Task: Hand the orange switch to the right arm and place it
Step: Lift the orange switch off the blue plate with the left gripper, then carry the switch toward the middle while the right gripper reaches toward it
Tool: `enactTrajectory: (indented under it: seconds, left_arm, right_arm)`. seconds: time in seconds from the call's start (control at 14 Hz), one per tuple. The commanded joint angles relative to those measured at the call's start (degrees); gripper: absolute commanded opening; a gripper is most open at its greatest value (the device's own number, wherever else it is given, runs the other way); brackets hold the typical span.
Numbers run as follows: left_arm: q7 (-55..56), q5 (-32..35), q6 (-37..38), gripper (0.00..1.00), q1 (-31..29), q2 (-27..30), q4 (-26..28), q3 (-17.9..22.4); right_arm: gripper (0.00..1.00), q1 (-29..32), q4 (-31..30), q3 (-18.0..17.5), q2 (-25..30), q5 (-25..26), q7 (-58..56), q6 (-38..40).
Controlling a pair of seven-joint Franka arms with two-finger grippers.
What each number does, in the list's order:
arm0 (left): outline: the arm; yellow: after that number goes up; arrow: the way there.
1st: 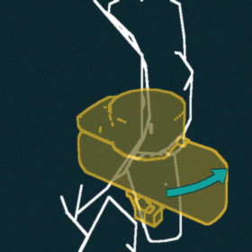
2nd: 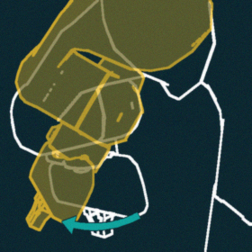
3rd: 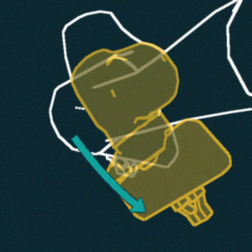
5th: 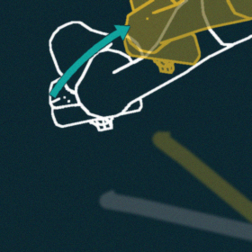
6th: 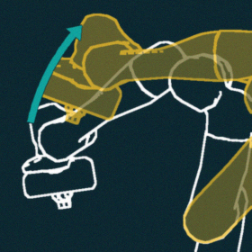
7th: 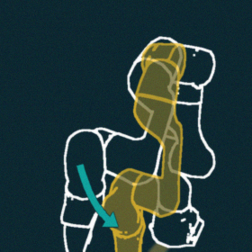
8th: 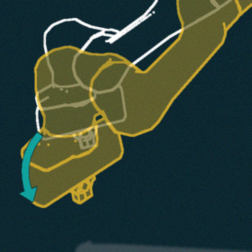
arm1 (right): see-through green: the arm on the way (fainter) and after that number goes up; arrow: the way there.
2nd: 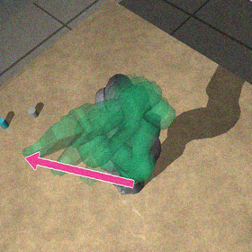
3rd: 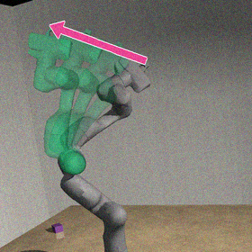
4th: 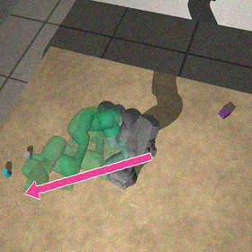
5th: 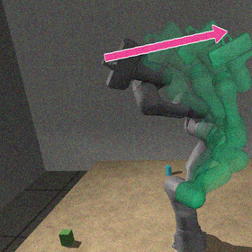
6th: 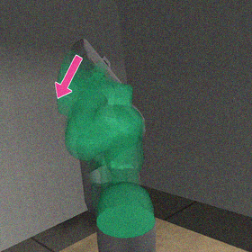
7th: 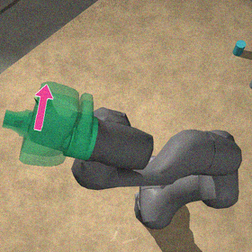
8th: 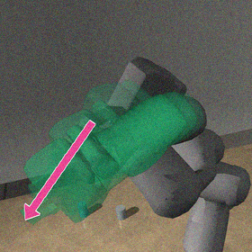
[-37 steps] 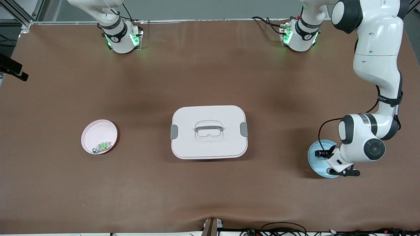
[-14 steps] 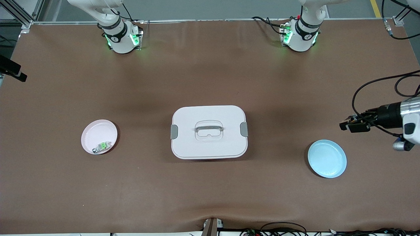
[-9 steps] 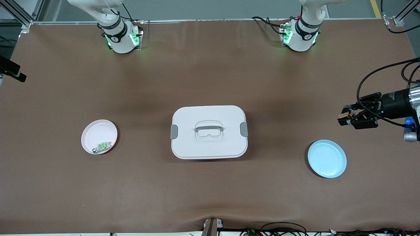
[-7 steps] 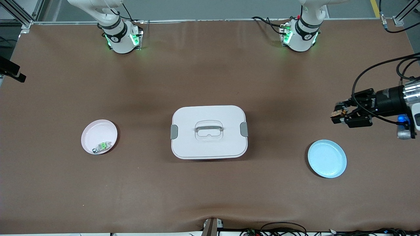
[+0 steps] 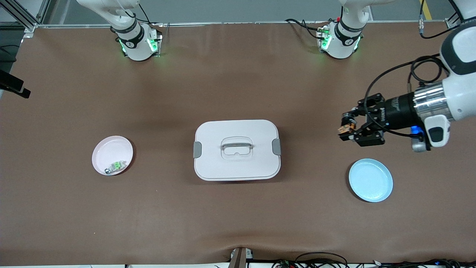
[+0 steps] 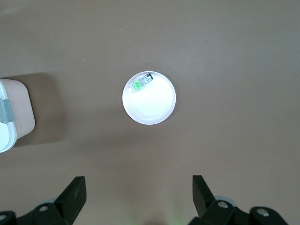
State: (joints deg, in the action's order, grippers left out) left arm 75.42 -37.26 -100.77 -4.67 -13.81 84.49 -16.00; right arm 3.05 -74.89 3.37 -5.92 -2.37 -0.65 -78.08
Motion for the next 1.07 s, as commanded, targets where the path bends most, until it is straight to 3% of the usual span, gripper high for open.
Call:
enactTrajectory:
  seconds: [0.0, 0.29, 0.71, 0.86, 1.0]
  left_arm:
    - [9.09, 0.78, -4.94, 0.20, 2.46, 0.80, 0.85, -2.45]
    - [16.23, 1.31, -9.18, 0.20, 9.66, 0.27, 0.85, -2.46]
    - [23.70, 2.45, -11.46, 0.20, 17.22, -0.52, 0.76, -2.46]
    - [27.04, 2.45, -14.62, 0.20, 19.34, -0.69, 0.76, -2.54]
    - [30.12, 2.54, -16.38, 0.20, 21.28, -1.30, 0.76, -2.46]
  right_arm:
    - [1.00, 1.43, 0.36, -0.73, -1.47, -3.77, -0.58, -0.32]
    - [1.00, 0.21, 0.36, -1.44, -0.93, -4.57, -1.46, 2.05]
    - [1.00, -3.75, -1.22, -1.26, 1.88, -22.11, 5.01, 4.69]
    - [1.00, -4.11, -5.68, -1.26, 4.15, -29.07, 9.17, 1.99]
    - [1.00, -7.43, -13.14, -1.35, 8.63, -29.97, 9.70, -3.10]
